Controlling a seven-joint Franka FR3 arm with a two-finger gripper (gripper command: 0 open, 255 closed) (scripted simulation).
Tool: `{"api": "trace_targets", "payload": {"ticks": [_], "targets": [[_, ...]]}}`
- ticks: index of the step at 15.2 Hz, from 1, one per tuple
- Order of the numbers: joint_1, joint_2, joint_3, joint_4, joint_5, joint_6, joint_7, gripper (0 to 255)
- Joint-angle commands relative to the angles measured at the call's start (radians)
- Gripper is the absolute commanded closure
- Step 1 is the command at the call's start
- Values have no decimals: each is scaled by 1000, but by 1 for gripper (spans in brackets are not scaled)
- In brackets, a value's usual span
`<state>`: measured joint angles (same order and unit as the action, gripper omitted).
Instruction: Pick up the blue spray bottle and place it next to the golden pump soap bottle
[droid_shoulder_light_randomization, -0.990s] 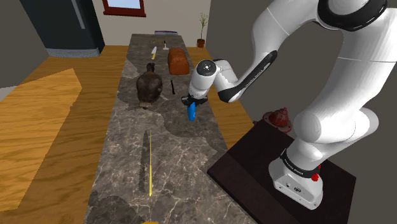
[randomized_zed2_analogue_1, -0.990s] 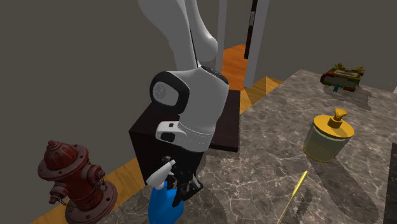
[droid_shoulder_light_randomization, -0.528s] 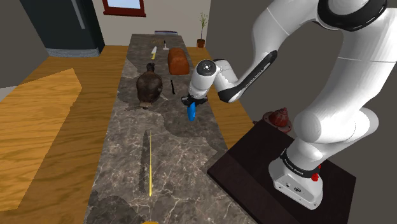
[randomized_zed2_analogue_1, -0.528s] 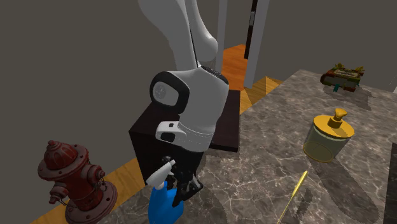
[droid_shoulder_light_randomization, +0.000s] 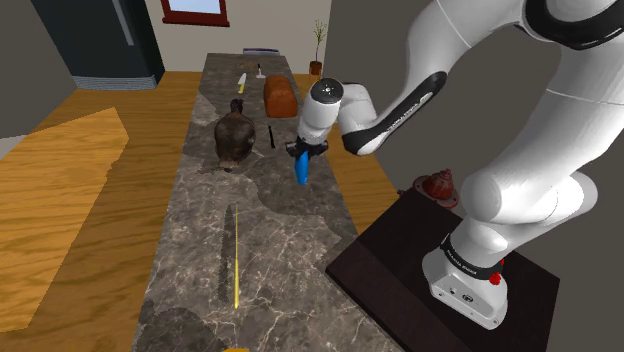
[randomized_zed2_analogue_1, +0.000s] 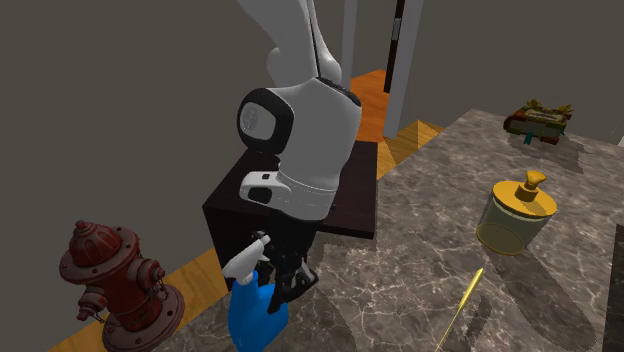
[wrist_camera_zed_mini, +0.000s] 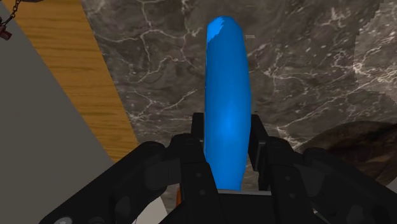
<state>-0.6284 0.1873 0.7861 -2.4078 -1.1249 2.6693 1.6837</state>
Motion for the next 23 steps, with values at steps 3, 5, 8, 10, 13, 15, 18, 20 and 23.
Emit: {"api": "trace_targets", "payload": {"ticks": [3,5,8,10,13,15,18,20,23], "targets": [[-28,-69,38,-16,128,8,-100,255],[-40,-106,54,-23,198,11,-156,255],[-52,-162,71,-32,310,14,-245,255],[-53,-199,77,-37,387,13,-306,255],[-42,-252,73,-40,499,6,-397,255],[-27,-285,63,-40,567,-5,-452,255],[0,-328,41,-35,655,-26,-527,255],[18,-353,25,-30,706,-44,-569,255],[46,-387,0,-18,768,-74,-625,255]]}}
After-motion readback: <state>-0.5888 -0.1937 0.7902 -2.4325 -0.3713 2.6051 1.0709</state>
